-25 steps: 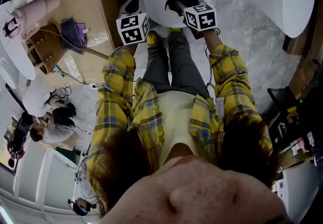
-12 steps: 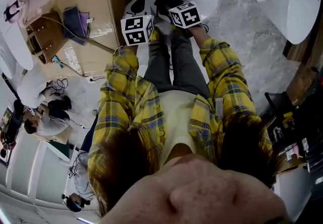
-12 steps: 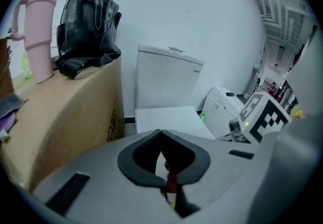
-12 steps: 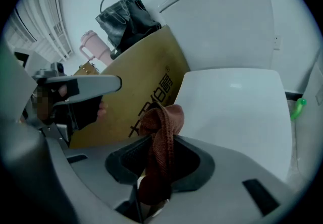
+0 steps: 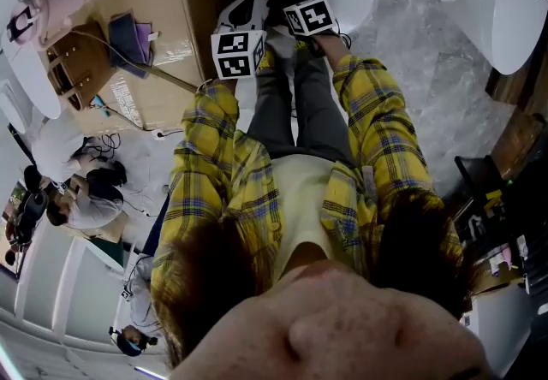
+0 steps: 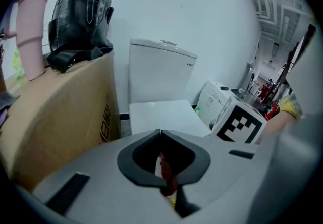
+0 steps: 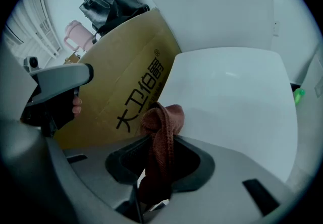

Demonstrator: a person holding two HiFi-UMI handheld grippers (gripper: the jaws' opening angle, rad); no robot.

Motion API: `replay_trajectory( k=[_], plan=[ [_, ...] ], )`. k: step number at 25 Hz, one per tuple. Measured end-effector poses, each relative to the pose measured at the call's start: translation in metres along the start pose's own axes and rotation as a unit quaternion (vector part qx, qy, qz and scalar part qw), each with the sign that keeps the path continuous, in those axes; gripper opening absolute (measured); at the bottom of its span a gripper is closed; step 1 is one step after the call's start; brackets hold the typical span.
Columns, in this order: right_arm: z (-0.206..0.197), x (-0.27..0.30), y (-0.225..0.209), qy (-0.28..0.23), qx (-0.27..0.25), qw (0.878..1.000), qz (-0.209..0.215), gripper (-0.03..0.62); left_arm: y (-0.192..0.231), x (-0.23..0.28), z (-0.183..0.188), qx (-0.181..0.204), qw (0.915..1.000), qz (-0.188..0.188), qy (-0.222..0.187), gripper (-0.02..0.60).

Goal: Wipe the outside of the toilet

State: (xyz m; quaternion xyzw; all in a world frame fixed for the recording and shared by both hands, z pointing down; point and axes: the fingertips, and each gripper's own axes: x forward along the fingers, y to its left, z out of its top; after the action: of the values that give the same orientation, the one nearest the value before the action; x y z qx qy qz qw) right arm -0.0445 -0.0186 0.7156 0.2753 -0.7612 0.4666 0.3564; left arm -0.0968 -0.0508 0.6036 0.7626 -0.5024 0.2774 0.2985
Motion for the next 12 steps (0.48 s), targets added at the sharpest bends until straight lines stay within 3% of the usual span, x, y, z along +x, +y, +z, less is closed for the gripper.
replay_trajectory(
  k=[12],
  plan=[
    [-0.033, -0.037, -0.071, 0.016, 0.007, 0.998, -0.06, 0.126, -0.026, 0.017, -0.002, 0.01, 0.999, -0.038, 0.021, 0.009]
  ],
)
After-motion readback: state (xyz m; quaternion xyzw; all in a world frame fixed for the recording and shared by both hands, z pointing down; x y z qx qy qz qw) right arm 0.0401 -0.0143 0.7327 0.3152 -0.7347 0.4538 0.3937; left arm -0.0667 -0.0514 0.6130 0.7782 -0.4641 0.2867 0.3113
